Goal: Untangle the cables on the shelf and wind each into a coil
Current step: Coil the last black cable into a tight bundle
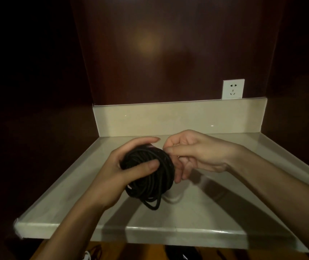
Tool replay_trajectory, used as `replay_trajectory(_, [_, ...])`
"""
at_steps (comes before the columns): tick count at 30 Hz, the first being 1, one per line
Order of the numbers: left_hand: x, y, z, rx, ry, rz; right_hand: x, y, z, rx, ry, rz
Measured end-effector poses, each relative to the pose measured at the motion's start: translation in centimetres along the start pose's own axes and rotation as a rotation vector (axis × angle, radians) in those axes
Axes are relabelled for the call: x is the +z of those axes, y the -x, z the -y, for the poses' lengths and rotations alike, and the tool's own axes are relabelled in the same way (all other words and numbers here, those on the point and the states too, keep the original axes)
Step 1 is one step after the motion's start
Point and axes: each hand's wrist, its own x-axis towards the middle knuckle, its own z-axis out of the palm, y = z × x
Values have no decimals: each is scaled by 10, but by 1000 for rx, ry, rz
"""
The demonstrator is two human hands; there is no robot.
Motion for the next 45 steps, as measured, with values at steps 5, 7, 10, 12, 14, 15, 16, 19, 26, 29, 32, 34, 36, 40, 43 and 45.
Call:
replay_trajectory(5, [-5,-9,13,33,14,-88,-9,-16,-5,29,-133,-35])
replay_trajectory(7, [-11,-9,14,84,-152,-27,-9,-20,-9,48,-182,-50])
replay_trajectory(10, [-16,-8,12,118,-380,36,-7,-20,-14,78,-245,-49])
replay_trajectory(12, [-16,-9,11,138,-410,42,-6,-22,-14,81,-264,-41])
replay_trajectory(14, [-15,-11,10,136,-319,39,-4,-24,-14,71,-277,-51])
replay_trajectory(15, [-15,-11,11,134,-268,41,-3,-26,-15,62,-277,-61])
replay_trajectory(16, [-16,-12,11,133,-224,47,-1,-27,-16,52,-278,-73])
replay_trajectory(19, [-16,-11,16,133,-138,57,2,-28,-21,28,-323,-73])
replay_trajectory(26, [-20,-9,23,174,-32,82,0,-21,-10,33,-140,107])
replay_trajectory(29, [-18,-7,24,200,-5,112,-3,-17,4,64,49,170])
replay_trajectory(32, [-16,-8,25,193,70,147,-5,-15,20,100,229,239])
replay_trajectory(34, [-16,-7,24,189,122,161,-4,-15,31,119,373,255])
replay_trajectory(36, [-16,-6,23,163,166,179,-4,-14,40,105,500,270])
replay_trajectory(40, [-15,-6,18,120,284,210,-5,-12,46,56,556,243])
replay_trajectory(43, [-14,-8,18,100,314,201,-9,-8,43,60,566,206])
replay_trajectory(45, [-13,-7,17,108,329,211,-16,-2,40,69,552,191])
